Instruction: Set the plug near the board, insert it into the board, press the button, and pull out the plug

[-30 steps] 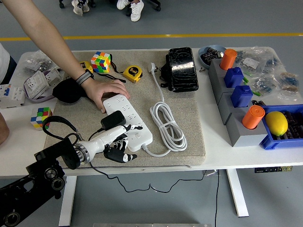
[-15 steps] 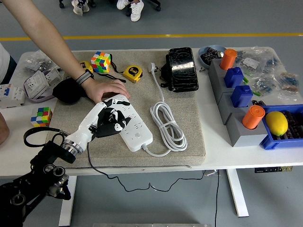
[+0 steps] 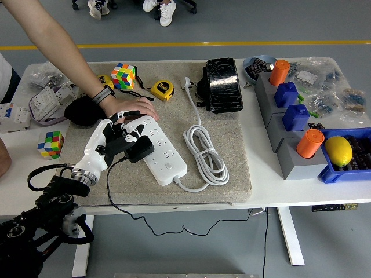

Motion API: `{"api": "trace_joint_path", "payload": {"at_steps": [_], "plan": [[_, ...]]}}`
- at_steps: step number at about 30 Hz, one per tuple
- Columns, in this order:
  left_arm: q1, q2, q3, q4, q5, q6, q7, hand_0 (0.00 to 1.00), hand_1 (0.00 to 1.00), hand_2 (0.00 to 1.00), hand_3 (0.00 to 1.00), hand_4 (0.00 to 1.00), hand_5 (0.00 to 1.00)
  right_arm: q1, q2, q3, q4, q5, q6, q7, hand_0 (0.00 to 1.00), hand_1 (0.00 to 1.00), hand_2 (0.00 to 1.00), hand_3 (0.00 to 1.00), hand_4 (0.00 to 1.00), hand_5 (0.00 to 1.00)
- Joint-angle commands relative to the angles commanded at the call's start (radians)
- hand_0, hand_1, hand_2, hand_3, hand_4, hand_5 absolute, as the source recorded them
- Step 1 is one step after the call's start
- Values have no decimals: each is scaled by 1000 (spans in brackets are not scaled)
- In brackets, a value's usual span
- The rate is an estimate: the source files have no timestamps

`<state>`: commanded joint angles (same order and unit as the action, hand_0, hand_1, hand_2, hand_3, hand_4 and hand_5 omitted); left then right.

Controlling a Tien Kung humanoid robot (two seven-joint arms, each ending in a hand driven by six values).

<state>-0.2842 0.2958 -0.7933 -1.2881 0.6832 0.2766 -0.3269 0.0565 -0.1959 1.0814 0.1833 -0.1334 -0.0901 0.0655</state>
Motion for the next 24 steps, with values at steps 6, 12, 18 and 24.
{"api": "trace_joint_path", "payload": {"at_steps": [6, 12, 18, 24], "plan": [[-2, 3, -2, -4, 8, 0, 10, 76, 77, 174, 627, 652, 47, 1, 0, 1, 0, 0, 0, 0, 496, 589, 544, 511, 857, 366], [-2, 4, -3, -10, 15, -1, 14, 78, 77, 175, 626, 652, 46, 1, 0, 4, 0, -3, 0, 0, 497, 589, 544, 511, 856, 367], [9, 12, -21, -55, 87, -47, 48, 72, 76, 156, 627, 652, 49, 0, 0, 6, 1, -5, 0, 0, 494, 588, 544, 510, 856, 368], [24, 46, -64, -173, 327, -155, 207, 62, 81, 151, 672, 541, 2, 0, 0, 9, 0, -6, 1, 0, 494, 588, 543, 509, 855, 369]]}}
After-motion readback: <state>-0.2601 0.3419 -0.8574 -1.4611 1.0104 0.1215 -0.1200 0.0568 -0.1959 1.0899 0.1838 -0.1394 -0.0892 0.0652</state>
